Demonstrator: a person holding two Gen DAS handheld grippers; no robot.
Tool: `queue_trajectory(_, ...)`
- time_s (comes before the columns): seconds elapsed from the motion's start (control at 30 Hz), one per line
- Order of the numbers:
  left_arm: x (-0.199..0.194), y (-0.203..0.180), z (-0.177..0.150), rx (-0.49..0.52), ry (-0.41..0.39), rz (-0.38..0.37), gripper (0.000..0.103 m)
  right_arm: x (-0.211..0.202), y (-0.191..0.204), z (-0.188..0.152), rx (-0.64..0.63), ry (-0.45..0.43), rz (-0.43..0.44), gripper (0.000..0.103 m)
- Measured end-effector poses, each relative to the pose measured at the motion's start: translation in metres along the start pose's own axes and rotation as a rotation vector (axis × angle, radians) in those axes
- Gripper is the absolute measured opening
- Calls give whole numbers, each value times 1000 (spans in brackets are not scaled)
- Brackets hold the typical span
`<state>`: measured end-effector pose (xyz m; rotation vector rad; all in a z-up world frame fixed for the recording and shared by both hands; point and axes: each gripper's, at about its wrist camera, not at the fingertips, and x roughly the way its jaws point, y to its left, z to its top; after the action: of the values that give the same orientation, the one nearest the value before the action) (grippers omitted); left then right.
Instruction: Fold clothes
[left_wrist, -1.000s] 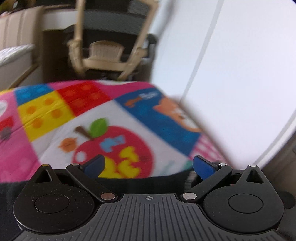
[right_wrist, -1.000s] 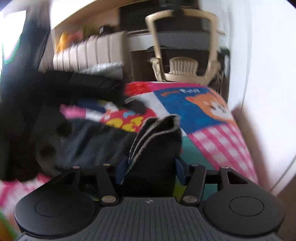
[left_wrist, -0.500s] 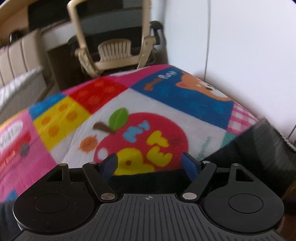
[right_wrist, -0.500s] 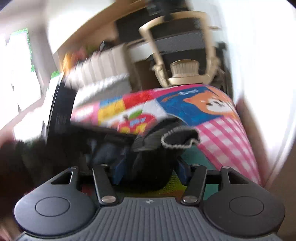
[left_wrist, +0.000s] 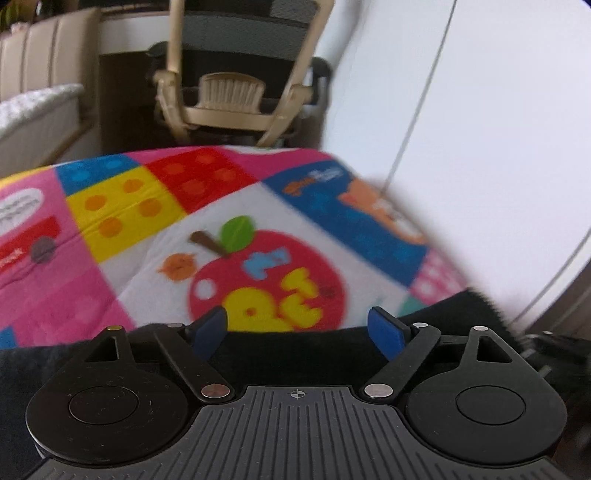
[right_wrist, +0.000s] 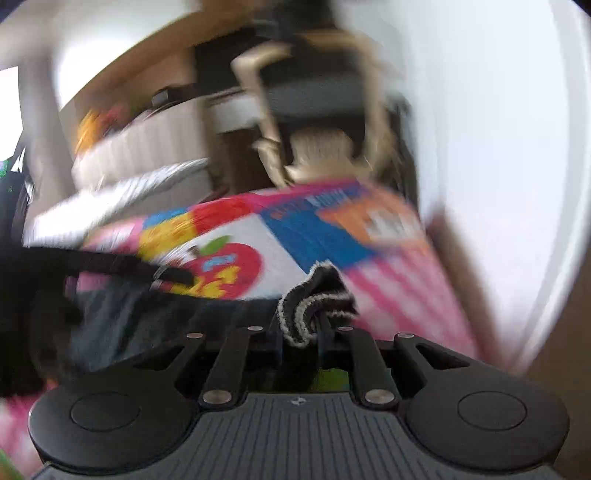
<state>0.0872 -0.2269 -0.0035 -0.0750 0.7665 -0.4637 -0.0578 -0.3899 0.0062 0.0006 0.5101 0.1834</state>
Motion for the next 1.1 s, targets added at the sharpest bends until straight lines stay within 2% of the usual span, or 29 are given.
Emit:
queue_trajectory(0.07,-7,-9,5,17,-22,-30,92,-4,35,1,-208,-23,5,15)
queue_trajectory(0.2,-15,-37,9,105,-43,-67,94,8,78,-15,-426,7,19,16)
queue_trajectory(0.3,-2,-53,4,177,-4,-51,94,15,89,-21,-465,14,3,19)
queue_trajectory(0.37,15,-59,-1,222,26,7,94,13,87,-21,-454,14,17,26)
queue_trajectory(0.43,28,-54,-4,224,39,51,95,9,83,-22,-439,11,39,29)
queue_trajectory(0.5,34,-46,-5,206,44,65,97,-1,74,-22,-423,4,81,36)
queue_trajectory(0.57,33,-41,-6,204,39,72,97,-16,59,-18,-358,7,148,50)
queue_trajectory(0.63,30,-38,-8,226,23,102,97,-28,38,-12,-239,9,216,54)
queue_trajectory(0.73,27,-31,-10,236,10,151,97,-37,-7,-3,56,8,293,54)
queue_trajectory(0.8,31,-19,-12,215,32,196,97,-30,-36,-5,281,19,303,54)
queue_trajectory(0.83,33,-14,-13,203,41,204,97,-22,-45,-7,360,28,279,54)
queue_trajectory(0.87,33,-7,-14,172,40,184,97,-14,-51,-10,414,40,259,54)
queue_trajectory(0.93,31,0,-15,131,40,161,97,7,-57,-20,510,97,257,52)
queue_trajectory(1.0,31,-1,-16,141,35,166,97,27,-52,-28,578,149,286,47)
queue_trajectory(1.03,31,-1,-16,145,33,168,97,32,-47,-29,579,157,292,47)
queue_trajectory(1.1,31,1,-15,133,33,162,97,32,-37,-25,526,144,284,39)
